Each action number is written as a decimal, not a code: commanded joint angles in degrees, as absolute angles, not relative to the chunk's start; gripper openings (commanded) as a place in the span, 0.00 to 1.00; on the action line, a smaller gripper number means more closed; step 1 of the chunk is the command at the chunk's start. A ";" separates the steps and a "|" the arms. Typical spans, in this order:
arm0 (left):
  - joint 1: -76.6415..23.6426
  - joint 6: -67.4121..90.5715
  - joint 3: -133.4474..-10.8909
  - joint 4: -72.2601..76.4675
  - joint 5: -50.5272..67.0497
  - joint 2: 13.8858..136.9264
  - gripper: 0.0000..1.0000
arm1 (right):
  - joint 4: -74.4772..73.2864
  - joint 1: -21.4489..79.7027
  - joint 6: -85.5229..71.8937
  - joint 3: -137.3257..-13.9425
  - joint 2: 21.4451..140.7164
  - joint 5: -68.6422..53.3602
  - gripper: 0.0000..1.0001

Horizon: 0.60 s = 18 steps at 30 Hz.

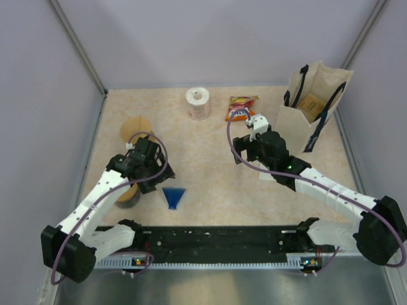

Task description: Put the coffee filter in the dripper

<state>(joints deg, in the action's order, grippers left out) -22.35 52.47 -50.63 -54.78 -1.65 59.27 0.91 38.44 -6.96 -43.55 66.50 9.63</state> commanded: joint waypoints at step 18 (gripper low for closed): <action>-23.56 60.90 -50.63 -60.12 -5.80 73.30 0.75 | 2.29 37.88 -5.10 -42.45 65.83 16.87 0.99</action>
